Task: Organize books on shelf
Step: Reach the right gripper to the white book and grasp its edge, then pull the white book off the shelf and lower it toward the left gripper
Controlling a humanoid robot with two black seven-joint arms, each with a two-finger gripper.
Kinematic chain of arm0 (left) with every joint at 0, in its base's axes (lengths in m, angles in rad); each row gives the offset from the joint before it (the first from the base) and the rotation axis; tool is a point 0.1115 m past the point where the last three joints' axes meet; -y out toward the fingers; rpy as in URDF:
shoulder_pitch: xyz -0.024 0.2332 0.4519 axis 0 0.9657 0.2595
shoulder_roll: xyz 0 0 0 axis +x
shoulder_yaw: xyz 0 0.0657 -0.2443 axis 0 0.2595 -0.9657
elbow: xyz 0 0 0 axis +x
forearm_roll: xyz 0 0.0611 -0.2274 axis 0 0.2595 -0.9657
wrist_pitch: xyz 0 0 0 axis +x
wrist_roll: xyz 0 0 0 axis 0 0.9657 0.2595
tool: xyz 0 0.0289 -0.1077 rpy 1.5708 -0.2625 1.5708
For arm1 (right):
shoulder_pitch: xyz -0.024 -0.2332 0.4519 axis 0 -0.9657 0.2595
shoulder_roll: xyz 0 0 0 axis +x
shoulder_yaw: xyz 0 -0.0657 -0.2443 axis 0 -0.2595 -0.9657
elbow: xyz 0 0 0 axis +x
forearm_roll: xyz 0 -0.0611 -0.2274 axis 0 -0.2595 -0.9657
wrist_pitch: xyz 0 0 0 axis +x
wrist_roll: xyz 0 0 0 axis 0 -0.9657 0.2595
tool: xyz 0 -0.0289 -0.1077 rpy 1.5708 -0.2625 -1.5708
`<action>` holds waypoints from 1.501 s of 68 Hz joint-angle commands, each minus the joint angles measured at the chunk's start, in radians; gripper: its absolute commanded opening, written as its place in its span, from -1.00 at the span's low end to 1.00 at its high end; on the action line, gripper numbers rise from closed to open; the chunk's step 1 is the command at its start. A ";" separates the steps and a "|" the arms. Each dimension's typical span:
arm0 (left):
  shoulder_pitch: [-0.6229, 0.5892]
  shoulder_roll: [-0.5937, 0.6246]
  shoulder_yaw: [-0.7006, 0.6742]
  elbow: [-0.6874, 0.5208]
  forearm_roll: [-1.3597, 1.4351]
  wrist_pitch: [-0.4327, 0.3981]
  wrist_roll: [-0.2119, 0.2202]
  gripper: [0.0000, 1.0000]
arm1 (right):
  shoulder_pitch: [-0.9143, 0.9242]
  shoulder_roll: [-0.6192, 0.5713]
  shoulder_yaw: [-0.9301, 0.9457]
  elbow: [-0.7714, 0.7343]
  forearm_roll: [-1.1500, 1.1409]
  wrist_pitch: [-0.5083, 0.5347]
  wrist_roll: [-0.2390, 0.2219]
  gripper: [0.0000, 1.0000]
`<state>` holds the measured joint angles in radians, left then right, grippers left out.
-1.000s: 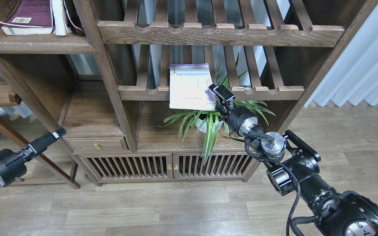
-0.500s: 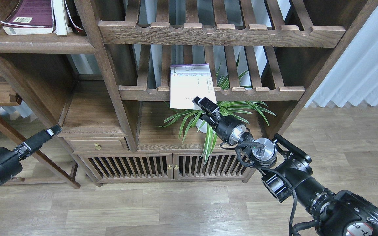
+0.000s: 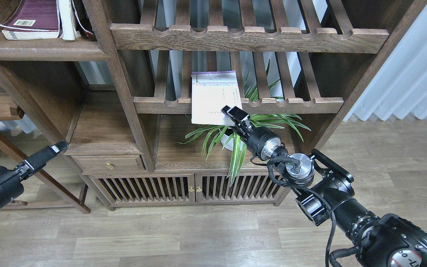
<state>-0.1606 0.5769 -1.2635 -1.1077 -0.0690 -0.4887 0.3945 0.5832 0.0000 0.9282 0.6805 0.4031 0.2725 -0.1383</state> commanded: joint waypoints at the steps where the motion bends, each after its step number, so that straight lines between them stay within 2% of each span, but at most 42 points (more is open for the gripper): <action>1: 0.001 0.000 -0.008 0.000 0.000 0.000 0.000 0.65 | -0.002 0.000 -0.014 -0.001 0.005 0.016 -0.004 -0.95; 13: 0.001 -0.009 -0.008 0.000 -0.005 0.000 -0.002 0.66 | -0.013 0.000 -0.020 0.011 0.003 0.042 -0.015 -0.95; 24: 0.003 -0.025 0.016 -0.003 -0.126 0.000 0.001 0.71 | -0.037 0.000 -0.020 0.051 0.002 0.146 -0.063 -0.96; 31: -0.004 -0.046 0.050 -0.003 -0.221 0.000 0.001 0.76 | -0.094 0.000 -0.017 0.116 0.002 0.214 -0.109 -0.96; 45: -0.001 -0.182 0.127 -0.011 -0.344 0.000 -0.003 0.82 | -0.307 0.000 -0.002 0.257 0.003 0.216 -0.175 -0.95; 57: 0.007 -0.302 0.139 -0.021 -0.348 0.000 -0.002 0.84 | -0.405 0.000 0.003 0.301 0.005 0.216 -0.187 -0.95; 70: 0.015 -0.380 0.202 -0.027 -0.391 0.000 -0.002 0.83 | -0.486 0.000 0.003 0.367 0.006 0.216 -0.234 -0.95; 81: 0.019 -0.400 0.269 -0.035 -0.451 0.000 -0.006 0.76 | -0.508 0.000 0.007 0.383 0.005 0.216 -0.239 -0.94; 83: 0.019 -0.407 0.282 -0.037 -0.463 0.000 -0.038 0.71 | -0.513 0.000 0.007 0.390 0.003 0.216 -0.239 -0.94; 89: 0.019 -0.413 0.294 -0.035 -0.465 0.000 -0.080 0.61 | -0.517 0.000 0.007 0.393 0.002 0.216 -0.241 -0.94; 92: 0.019 -0.413 0.305 -0.035 -0.465 0.000 -0.095 0.51 | -0.519 0.000 0.007 0.398 0.000 0.216 -0.241 -0.94; 95: 0.016 -0.414 0.315 -0.035 -0.469 0.000 -0.109 0.33 | -0.520 0.000 0.006 0.399 0.000 0.216 -0.242 -0.94; 102: 0.013 -0.414 0.329 -0.035 -0.477 0.000 -0.114 0.15 | -0.526 0.000 0.004 0.399 -0.007 0.216 -0.261 -0.94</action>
<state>-0.1423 0.1635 -0.9515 -1.1428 -0.5383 -0.4887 0.2929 0.0630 0.0000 0.9348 1.0788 0.4032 0.4889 -0.3819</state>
